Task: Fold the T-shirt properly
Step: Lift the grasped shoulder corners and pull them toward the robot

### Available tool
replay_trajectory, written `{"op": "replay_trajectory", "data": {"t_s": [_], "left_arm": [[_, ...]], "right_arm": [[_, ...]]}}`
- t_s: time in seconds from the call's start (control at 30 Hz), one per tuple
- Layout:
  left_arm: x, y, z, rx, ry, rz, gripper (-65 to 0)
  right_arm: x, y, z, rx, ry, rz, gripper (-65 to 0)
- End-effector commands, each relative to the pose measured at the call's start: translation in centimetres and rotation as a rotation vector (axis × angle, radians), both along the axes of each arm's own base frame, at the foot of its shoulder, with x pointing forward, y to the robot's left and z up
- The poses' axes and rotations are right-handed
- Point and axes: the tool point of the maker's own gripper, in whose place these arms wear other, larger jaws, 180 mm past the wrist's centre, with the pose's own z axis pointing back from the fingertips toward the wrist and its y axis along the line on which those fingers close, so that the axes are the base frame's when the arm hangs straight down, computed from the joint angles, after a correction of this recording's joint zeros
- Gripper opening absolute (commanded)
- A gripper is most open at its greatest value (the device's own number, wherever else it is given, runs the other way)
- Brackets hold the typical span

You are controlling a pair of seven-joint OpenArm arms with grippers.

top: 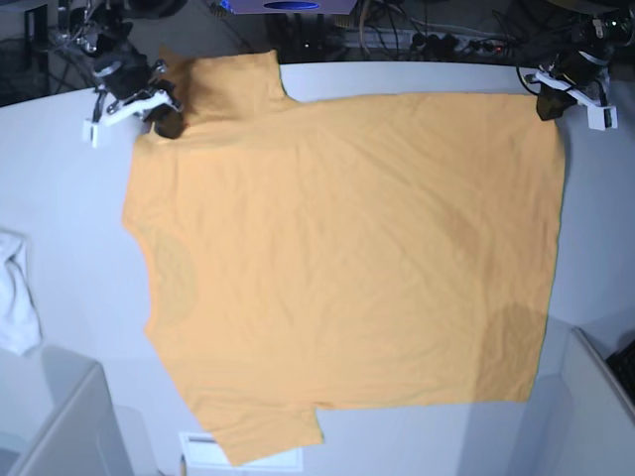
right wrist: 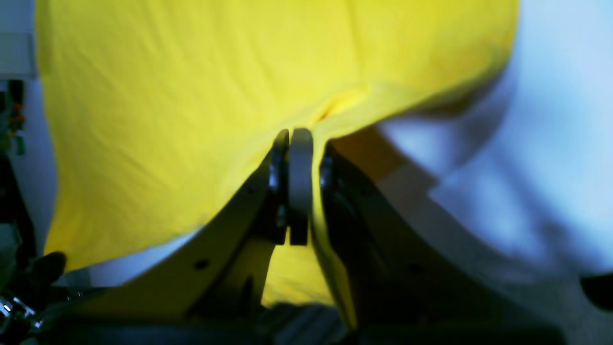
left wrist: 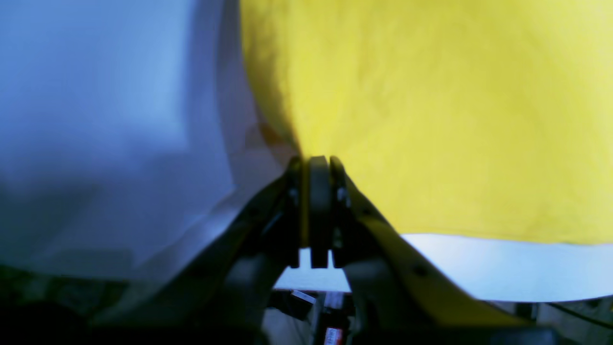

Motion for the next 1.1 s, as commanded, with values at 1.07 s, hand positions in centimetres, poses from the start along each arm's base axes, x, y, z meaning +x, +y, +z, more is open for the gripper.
{"op": "replay_trajectory", "data": {"t_s": [1.07], "left_arm": [[7.8,-2.1,5.6,-0.034,-0.249,0.067,-65.0]], "right_arm": [[10.6,0.9,5.5,0.033,-0.168,0.055,-65.0]]}}
